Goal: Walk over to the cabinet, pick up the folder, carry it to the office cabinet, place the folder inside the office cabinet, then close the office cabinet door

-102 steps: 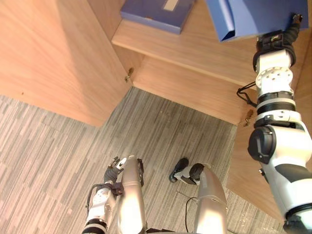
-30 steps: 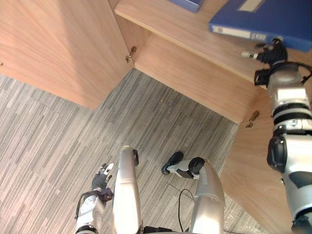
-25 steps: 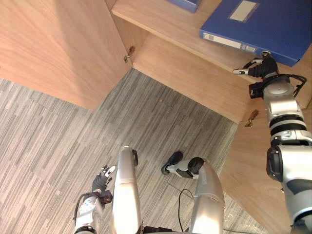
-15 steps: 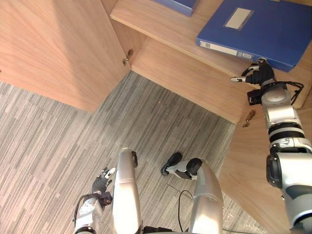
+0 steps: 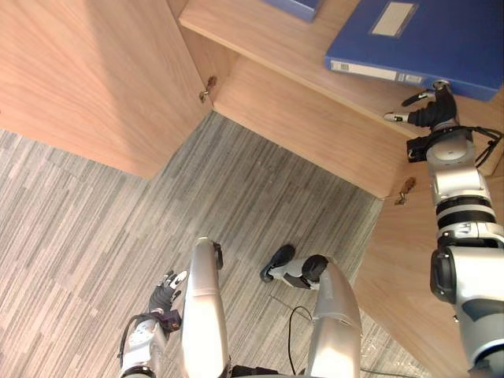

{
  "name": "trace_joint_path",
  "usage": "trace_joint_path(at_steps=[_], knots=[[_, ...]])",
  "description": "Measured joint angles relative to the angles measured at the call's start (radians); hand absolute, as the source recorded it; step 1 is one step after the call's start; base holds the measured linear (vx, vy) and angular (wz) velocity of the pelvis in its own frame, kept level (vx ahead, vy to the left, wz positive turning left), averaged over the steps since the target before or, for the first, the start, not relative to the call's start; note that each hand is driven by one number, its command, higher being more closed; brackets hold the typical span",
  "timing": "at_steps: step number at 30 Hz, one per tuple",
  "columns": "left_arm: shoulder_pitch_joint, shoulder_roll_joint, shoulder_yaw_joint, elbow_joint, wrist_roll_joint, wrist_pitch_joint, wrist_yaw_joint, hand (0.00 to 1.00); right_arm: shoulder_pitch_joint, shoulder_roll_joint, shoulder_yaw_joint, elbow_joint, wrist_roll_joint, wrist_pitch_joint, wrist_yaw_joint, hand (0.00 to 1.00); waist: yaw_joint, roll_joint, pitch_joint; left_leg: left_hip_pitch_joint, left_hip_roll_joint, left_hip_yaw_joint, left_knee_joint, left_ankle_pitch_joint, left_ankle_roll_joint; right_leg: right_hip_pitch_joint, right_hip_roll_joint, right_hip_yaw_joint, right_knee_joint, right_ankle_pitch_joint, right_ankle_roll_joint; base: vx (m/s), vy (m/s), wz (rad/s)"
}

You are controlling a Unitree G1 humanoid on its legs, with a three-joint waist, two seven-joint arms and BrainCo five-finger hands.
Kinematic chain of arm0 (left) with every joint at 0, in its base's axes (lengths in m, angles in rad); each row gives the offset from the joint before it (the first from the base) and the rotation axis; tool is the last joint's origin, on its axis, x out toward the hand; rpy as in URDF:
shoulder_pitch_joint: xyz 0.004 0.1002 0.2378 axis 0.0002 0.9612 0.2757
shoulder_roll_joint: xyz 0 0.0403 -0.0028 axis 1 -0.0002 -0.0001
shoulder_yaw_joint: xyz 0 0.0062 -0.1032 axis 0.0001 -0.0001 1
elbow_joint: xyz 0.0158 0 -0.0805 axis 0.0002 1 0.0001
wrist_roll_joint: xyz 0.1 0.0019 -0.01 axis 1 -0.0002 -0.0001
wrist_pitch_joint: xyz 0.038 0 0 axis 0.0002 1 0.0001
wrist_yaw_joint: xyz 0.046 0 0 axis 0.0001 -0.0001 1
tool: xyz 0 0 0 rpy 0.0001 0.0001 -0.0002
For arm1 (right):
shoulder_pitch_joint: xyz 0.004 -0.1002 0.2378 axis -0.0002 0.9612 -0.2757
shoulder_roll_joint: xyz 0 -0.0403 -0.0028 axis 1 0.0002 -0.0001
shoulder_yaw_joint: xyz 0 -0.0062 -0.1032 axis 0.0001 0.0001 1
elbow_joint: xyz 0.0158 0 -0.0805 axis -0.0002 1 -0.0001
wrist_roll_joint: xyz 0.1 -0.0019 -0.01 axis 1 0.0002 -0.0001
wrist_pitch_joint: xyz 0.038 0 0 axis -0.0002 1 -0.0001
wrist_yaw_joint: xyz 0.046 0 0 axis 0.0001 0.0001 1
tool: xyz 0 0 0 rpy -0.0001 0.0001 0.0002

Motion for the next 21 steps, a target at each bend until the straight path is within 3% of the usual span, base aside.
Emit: trace_joint_path(at_steps=[9,17,21], knots=[[0.001,-0.003,0.006,-0.017,-0.005,-0.002,-0.003,0.0,-0.089,-0.018,0.032,0.001,-0.005,0.01,0.049,0.0,0.001,0.0,0.001,-0.038,-0.006,-0.001,0.03,-0.001,0.003,-0.039,-0.018,0.009,0.035,0.005,-0.01,-0.01,0.112,0.02],[0.006,0.002,0.019,-0.015,0.048,-0.001,-0.043,0.0,-0.047,-0.074,0.393,-0.102,0.006,-0.026,0.34,0.0,-0.001,0.001,0.002,-0.039,0.006,0.003,0.041,-0.003,0.006,-0.039,-0.011,0.009,0.031,0.003,-0.002,-0.05,0.116,-0.04],[0.009,0.021,0.019,-0.014,0.085,-0.002,-0.058,0.0,0.026,-0.078,0.572,-0.22,0.077,-0.048,0.492,0.0,0.001,0.001,0.002,-0.034,0.022,0.009,0.036,-0.002,0.004,-0.036,0.002,0.009,0.024,0.003,-0.003,0.0,0.086,-0.06]])
